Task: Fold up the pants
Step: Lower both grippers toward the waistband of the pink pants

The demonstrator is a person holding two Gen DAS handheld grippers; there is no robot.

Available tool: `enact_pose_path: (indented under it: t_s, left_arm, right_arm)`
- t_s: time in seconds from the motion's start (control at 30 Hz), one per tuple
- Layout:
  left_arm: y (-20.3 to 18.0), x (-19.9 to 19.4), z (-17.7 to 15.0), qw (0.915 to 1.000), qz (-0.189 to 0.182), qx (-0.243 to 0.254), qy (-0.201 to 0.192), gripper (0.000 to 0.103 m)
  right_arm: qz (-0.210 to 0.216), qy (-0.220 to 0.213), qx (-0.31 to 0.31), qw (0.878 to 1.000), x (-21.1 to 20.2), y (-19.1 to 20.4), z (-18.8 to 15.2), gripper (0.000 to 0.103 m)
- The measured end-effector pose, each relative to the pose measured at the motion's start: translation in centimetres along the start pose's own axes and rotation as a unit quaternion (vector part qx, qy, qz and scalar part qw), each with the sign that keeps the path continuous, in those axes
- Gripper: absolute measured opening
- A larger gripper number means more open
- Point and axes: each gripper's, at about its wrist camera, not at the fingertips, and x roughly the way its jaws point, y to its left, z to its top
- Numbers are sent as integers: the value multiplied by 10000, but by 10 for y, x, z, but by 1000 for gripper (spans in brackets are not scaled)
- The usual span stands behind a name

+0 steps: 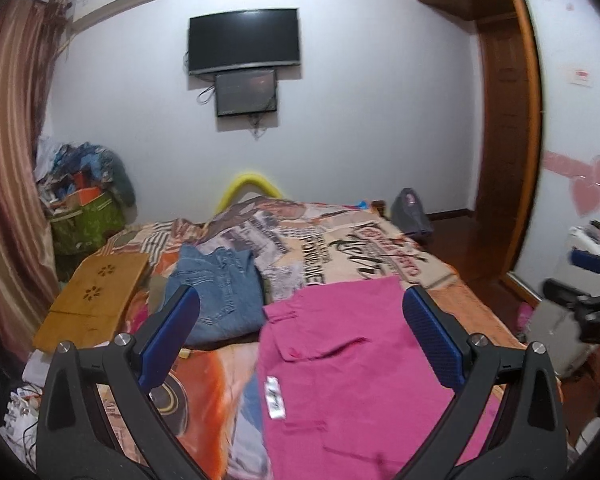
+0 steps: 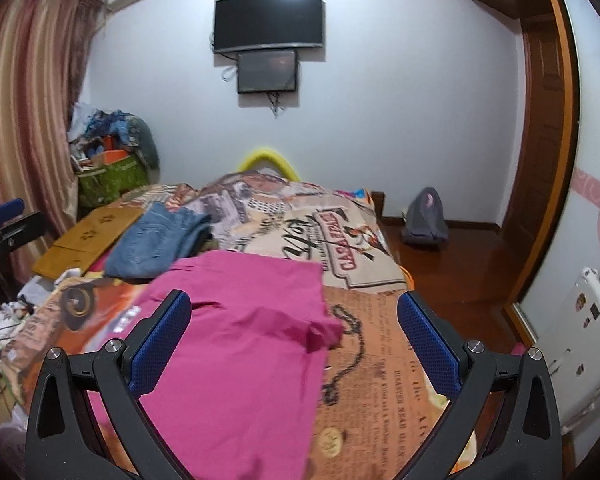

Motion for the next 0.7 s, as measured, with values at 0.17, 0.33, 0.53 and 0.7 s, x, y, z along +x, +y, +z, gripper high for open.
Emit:
enact_pose_path:
  t_s: [0.17,0.33,0.53,0.7]
  left_arm:
    - [19,62,9,9987,-79,-68,506,103]
    - [31,122,9,9966,126,58,818,103]
    - [44,200,-2,9894,-30,-45,1449,103]
    - [50,254,-23,9828,57,-16,1843,101]
  right_arm:
    - [-463,84,37,9989,19,-22,10,103]
    - [-505,371,94,9980,54,-40,22,103]
    - [-276,658,93,9974,106,-51,30,103]
    - [-215,1139,120,9932,164,-64,27,103]
